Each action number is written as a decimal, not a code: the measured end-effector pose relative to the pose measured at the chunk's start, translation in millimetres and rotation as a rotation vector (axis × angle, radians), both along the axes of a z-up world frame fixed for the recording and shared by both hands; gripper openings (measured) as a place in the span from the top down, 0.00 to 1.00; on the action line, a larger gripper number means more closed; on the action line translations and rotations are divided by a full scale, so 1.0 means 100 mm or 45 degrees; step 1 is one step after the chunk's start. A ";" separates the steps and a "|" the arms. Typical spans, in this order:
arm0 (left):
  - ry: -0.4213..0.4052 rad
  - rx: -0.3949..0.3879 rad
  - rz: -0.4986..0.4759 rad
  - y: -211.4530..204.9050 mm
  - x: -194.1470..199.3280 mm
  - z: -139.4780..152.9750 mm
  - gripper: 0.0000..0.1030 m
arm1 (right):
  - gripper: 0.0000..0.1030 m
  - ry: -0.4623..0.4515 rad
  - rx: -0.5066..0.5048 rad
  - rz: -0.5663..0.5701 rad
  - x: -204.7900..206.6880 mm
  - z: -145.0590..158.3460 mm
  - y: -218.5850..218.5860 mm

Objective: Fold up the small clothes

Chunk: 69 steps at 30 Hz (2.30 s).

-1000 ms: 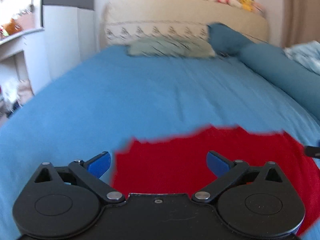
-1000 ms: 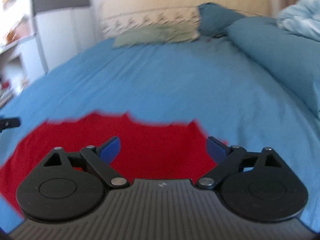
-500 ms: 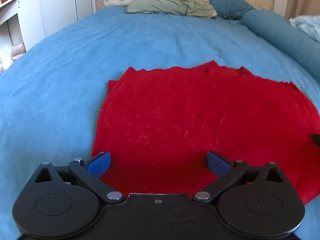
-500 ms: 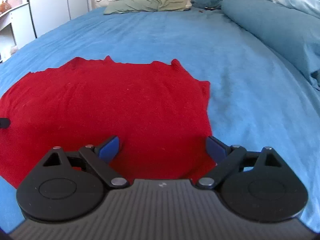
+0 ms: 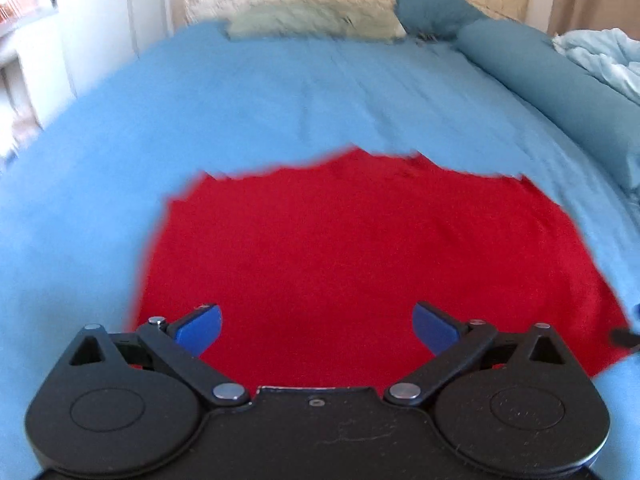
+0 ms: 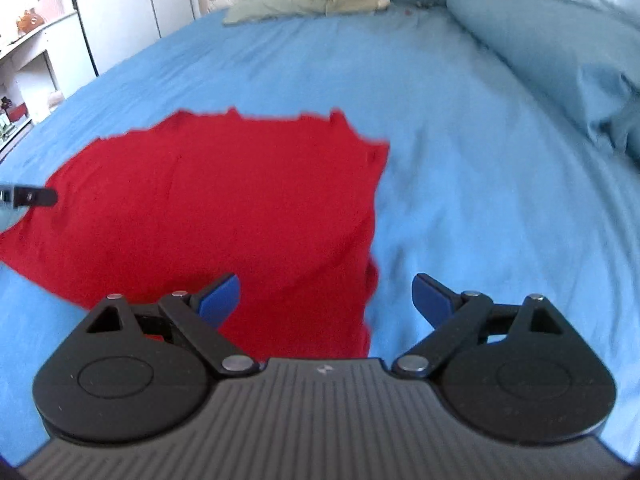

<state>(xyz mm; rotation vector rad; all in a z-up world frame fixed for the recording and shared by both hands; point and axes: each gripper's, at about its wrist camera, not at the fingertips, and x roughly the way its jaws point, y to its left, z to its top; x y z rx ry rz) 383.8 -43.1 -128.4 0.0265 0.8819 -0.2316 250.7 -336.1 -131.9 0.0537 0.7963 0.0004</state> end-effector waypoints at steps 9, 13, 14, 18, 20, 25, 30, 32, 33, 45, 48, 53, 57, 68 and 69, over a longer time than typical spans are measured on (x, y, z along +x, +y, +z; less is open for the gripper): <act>0.055 -0.005 0.002 -0.19 0.01 -0.14 0.00 | 0.11 -0.081 0.164 -0.098 0.09 -0.28 -0.03; 0.073 -0.005 0.016 -0.20 0.08 -0.21 0.00 | 0.26 -0.036 0.254 -0.098 0.35 -0.35 -0.12; 0.082 -0.002 0.019 -0.21 0.11 -0.23 0.00 | 0.32 -0.040 0.267 -0.101 0.36 -0.35 -0.14; 0.120 0.031 0.034 -0.25 0.20 -0.36 0.00 | 0.58 -0.049 0.290 -0.112 0.35 -0.34 -0.18; 0.125 0.080 0.029 -0.30 0.22 -0.43 0.00 | 0.70 -0.039 0.307 -0.126 0.34 -0.30 -0.16; 0.188 0.136 0.060 -0.37 0.30 -0.46 0.00 | 0.74 -0.006 0.260 -0.177 0.43 0.00 0.04; 0.176 0.086 0.010 -0.18 0.26 -0.26 0.00 | 0.75 -0.133 0.329 -0.104 0.62 0.73 0.52; 0.097 0.106 0.014 0.00 0.15 -0.14 0.00 | 0.76 -0.173 0.339 -0.004 0.74 0.97 0.89; 0.059 0.125 0.012 0.11 0.09 -0.08 0.00 | 0.77 -0.186 0.338 0.050 0.79 1.05 1.09; 0.011 0.177 0.026 1.30 -0.52 -0.36 0.00 | 0.59 0.112 0.108 0.548 1.20 -0.01 3.43; 0.005 0.127 0.023 1.40 -0.58 -0.40 0.00 | 0.17 0.033 0.163 0.605 1.07 0.10 3.38; -0.049 0.046 0.064 1.53 -0.62 -0.26 0.00 | 0.05 -0.225 0.122 0.593 0.72 0.71 2.97; -0.070 -0.068 0.104 1.57 -0.57 -0.14 0.00 | 0.02 -0.314 -0.080 0.398 0.34 0.75 2.47; -0.021 -0.178 0.178 1.52 -0.35 -0.15 0.00 | 0.05 -0.144 -0.139 0.206 -0.22 -0.34 2.24; -0.020 -0.185 0.181 1.52 -0.34 -0.15 0.00 | 0.05 -0.146 -0.111 0.198 -0.20 -0.38 2.26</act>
